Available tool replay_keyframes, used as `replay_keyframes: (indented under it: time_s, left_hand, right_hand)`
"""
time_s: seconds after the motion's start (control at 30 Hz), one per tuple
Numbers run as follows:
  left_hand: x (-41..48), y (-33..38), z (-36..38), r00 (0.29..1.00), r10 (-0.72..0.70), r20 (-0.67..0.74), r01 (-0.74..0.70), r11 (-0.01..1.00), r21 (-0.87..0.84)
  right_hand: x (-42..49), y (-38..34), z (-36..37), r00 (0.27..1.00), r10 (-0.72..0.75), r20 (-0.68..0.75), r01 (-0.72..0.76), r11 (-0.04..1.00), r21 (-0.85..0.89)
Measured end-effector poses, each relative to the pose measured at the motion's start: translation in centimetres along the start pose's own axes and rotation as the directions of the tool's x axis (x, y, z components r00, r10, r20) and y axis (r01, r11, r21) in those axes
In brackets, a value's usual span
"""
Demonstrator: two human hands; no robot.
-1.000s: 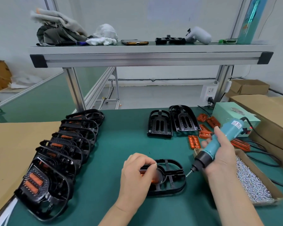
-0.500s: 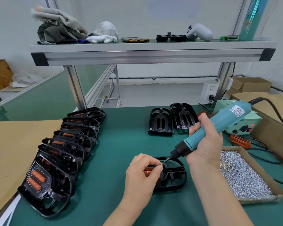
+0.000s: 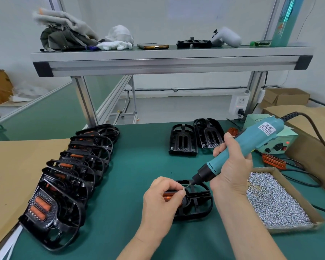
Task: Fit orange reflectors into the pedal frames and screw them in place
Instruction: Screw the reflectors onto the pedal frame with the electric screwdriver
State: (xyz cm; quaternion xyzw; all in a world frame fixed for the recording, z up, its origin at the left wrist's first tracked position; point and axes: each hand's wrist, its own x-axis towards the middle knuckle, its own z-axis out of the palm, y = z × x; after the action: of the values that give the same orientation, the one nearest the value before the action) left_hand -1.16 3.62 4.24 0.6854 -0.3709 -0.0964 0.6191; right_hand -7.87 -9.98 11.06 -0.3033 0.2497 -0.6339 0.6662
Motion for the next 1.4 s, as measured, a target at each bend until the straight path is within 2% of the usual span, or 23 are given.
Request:
replay_keyframes:
  time_s: [0.2, 0.3, 0.4, 0.57, 0.7, 0.9, 1.17, 1.4]
  left_hand:
    - [-0.3, -0.9, 0.6, 0.959, 0.268, -0.089, -0.243, 0.944, 0.222]
    - [-0.5, -1.4, 0.9, 0.942, 0.320, -0.103, -0.277, 0.912, 0.302]
    - [-0.3, -1.4, 0.9, 0.936, 0.348, -0.061, -0.306, 0.886, 0.348]
    - [-0.1, -2.1, 0.1, 0.959, 0.265, 0.101, -0.282, 0.853, 0.440]
    - [-0.6, -3.0, -0.6, 0.929, 0.317, 0.193, -0.371, 0.774, 0.514]
    - [-1.0, -4.3, -1.6, 0.950, 0.244, 0.194, -0.312, 0.731, 0.606]
    - [-1.0, -4.4, -1.8, 0.947, 0.243, 0.210, -0.321, 0.700, 0.637]
    - [-1.0, -4.3, -1.8, 0.946, 0.234, 0.225, -0.325, 0.683, 0.655]
  right_hand:
    - [-0.2, 0.7, 0.0, 0.997, -0.019, -0.081, 0.014, 0.998, -0.062]
    - [-0.4, 1.0, -0.1, 0.997, -0.040, -0.067, 0.035, 0.996, -0.085]
    - [-0.3, 1.0, -0.1, 0.997, -0.065, -0.044, 0.061, 0.994, -0.093]
    - [0.6, 0.4, -0.5, 0.983, -0.181, -0.007, 0.177, 0.968, -0.177]
    - [0.9, 0.4, -1.0, 0.970, -0.242, 0.010, 0.238, 0.945, -0.222]
    - [-0.2, 2.5, -0.7, 0.974, -0.216, 0.074, 0.228, 0.947, -0.227]
    - [-1.5, 4.4, 0.1, 0.961, -0.205, 0.183, 0.251, 0.926, -0.282]
    - [-1.5, 4.7, 0.1, 0.957, -0.212, 0.200, 0.269, 0.908, -0.323]
